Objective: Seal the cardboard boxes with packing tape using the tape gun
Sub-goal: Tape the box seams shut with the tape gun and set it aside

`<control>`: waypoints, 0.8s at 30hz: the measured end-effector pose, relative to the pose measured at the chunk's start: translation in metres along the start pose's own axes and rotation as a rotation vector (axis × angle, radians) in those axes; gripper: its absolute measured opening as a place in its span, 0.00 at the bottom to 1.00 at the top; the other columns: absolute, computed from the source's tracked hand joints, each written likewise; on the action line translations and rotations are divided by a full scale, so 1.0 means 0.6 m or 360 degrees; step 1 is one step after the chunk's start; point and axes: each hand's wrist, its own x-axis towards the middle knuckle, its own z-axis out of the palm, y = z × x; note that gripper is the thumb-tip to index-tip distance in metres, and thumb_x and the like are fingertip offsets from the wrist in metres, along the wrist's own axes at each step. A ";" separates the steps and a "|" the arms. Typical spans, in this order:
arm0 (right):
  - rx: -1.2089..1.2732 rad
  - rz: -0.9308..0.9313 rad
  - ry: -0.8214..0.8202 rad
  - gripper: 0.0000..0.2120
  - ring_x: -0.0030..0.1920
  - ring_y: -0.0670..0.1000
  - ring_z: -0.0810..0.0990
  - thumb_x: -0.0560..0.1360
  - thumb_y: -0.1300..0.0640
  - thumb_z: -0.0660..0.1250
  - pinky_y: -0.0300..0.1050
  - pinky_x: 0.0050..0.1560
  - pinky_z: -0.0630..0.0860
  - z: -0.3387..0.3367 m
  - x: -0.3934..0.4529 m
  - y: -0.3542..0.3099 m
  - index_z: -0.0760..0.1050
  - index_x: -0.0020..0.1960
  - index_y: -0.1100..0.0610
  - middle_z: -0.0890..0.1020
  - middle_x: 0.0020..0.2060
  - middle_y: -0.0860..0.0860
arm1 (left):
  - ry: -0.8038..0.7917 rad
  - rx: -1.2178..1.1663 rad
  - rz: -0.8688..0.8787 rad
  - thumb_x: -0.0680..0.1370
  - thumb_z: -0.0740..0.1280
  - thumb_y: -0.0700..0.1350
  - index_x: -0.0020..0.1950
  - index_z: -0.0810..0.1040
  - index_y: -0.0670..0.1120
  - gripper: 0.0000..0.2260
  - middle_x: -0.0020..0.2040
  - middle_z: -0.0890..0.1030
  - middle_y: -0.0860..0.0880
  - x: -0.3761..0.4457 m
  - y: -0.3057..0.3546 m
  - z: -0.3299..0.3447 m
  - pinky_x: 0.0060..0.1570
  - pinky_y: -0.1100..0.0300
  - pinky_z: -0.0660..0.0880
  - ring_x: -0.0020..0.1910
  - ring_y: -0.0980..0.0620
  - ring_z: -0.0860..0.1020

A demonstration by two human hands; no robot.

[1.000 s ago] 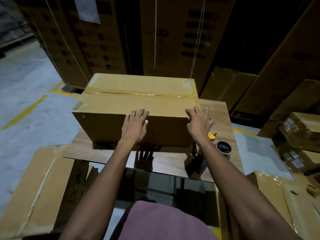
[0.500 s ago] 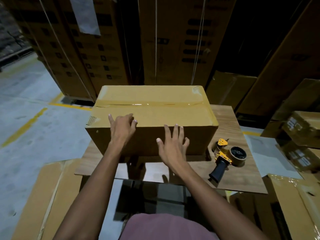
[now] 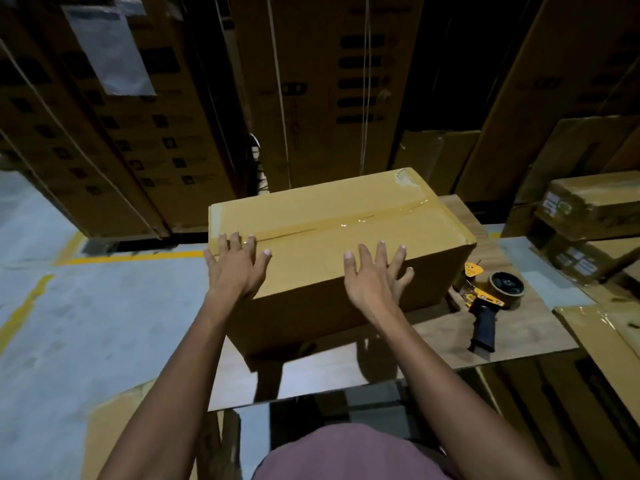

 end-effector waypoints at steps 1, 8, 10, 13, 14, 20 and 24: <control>-0.0047 0.0047 -0.0020 0.34 0.81 0.64 0.32 0.83 0.33 0.38 0.71 0.76 0.35 -0.013 0.020 0.003 0.53 0.84 0.46 0.46 0.84 0.54 | -0.0001 -0.0007 -0.0054 0.83 0.46 0.64 0.82 0.58 0.52 0.29 0.82 0.57 0.42 0.002 -0.002 0.003 0.76 0.32 0.46 0.81 0.38 0.49; -0.0490 0.0203 -0.0134 0.40 0.82 0.65 0.38 0.81 0.30 0.34 0.71 0.77 0.42 -0.057 0.174 0.019 0.47 0.85 0.52 0.45 0.84 0.56 | -0.0008 -0.0059 -0.0235 0.84 0.45 0.62 0.82 0.56 0.56 0.27 0.83 0.54 0.48 -0.007 0.013 0.008 0.66 0.31 0.62 0.82 0.44 0.50; -0.0533 0.0149 -0.0175 0.41 0.83 0.64 0.40 0.81 0.30 0.35 0.69 0.77 0.44 -0.050 0.191 -0.001 0.47 0.85 0.56 0.46 0.84 0.55 | 0.0014 -0.0077 -0.0286 0.84 0.47 0.61 0.81 0.58 0.54 0.26 0.82 0.56 0.48 -0.007 0.012 0.010 0.64 0.33 0.65 0.81 0.45 0.53; -0.0513 -0.0062 -0.0313 0.41 0.82 0.63 0.38 0.81 0.30 0.36 0.69 0.78 0.40 -0.019 0.172 -0.056 0.45 0.85 0.56 0.44 0.84 0.54 | 0.0306 -0.0250 -0.0480 0.84 0.56 0.49 0.77 0.62 0.44 0.23 0.78 0.62 0.42 -0.010 0.013 0.005 0.57 0.38 0.74 0.74 0.39 0.64; -0.0521 -0.0162 -0.0353 0.41 0.82 0.63 0.37 0.81 0.31 0.36 0.69 0.77 0.38 -0.003 0.157 -0.077 0.44 0.85 0.56 0.43 0.84 0.54 | 0.0428 -0.0388 -0.0600 0.82 0.59 0.43 0.76 0.63 0.41 0.22 0.77 0.63 0.40 -0.009 0.009 0.005 0.54 0.42 0.76 0.70 0.37 0.68; -0.0487 -0.0826 -0.0685 0.34 0.81 0.61 0.30 0.84 0.35 0.36 0.69 0.76 0.32 0.087 0.050 -0.235 0.44 0.85 0.50 0.41 0.84 0.47 | 0.0683 -0.1039 -0.0935 0.76 0.63 0.32 0.52 0.80 0.38 0.09 0.48 0.83 0.40 -0.016 -0.016 -0.003 0.40 0.53 0.75 0.44 0.41 0.79; -0.0292 -0.0973 -0.0816 0.31 0.82 0.60 0.32 0.84 0.37 0.34 0.69 0.76 0.31 0.111 0.029 -0.292 0.50 0.85 0.45 0.44 0.84 0.46 | 0.0711 -0.1417 -0.0831 0.79 0.68 0.40 0.55 0.87 0.43 0.09 0.46 0.86 0.44 -0.036 -0.046 -0.008 0.43 0.57 0.77 0.43 0.47 0.83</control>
